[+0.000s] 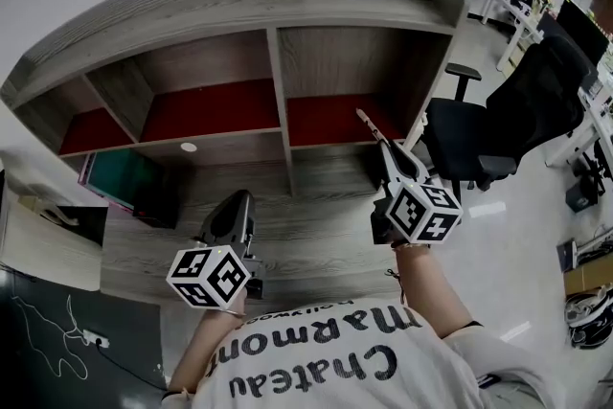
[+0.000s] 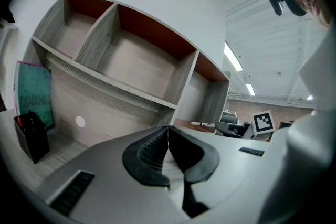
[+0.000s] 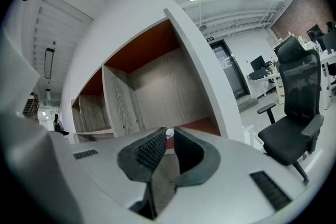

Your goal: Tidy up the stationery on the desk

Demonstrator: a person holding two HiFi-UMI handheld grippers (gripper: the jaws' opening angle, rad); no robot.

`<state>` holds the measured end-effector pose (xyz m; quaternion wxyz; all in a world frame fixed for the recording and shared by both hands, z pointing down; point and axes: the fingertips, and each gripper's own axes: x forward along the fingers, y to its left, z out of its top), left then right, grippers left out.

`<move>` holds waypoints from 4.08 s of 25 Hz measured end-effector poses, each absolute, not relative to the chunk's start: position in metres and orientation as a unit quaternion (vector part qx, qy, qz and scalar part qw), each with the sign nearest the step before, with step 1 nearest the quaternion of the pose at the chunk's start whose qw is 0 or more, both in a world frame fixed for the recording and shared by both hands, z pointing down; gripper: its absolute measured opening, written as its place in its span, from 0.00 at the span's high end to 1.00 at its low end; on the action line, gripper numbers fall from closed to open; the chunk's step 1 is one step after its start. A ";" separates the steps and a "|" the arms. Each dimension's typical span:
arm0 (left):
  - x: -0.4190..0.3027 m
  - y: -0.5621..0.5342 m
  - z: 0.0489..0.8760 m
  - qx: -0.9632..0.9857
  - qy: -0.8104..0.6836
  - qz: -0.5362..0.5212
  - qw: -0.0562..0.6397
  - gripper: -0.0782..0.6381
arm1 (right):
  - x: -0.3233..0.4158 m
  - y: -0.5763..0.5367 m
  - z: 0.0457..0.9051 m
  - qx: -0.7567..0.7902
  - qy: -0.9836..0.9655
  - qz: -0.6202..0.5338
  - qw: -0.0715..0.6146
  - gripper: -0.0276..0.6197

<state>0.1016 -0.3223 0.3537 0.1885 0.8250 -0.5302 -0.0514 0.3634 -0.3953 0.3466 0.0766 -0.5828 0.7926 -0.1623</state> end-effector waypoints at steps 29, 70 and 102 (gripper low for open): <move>0.128 -0.252 0.364 0.798 -0.567 -0.075 0.189 0.87 | 0.337 -0.315 0.287 -0.438 0.881 -0.113 0.139 0.88; -0.141 -0.208 0.390 0.700 -0.675 -0.082 0.219 0.87 | 0.000 -0.301 0.324 -0.235 0.952 -0.177 0.090 0.88; -0.296 -0.250 0.423 0.732 -0.628 -0.074 0.256 0.87 | -0.143 -0.332 0.400 -0.316 0.927 -0.203 -0.008 0.88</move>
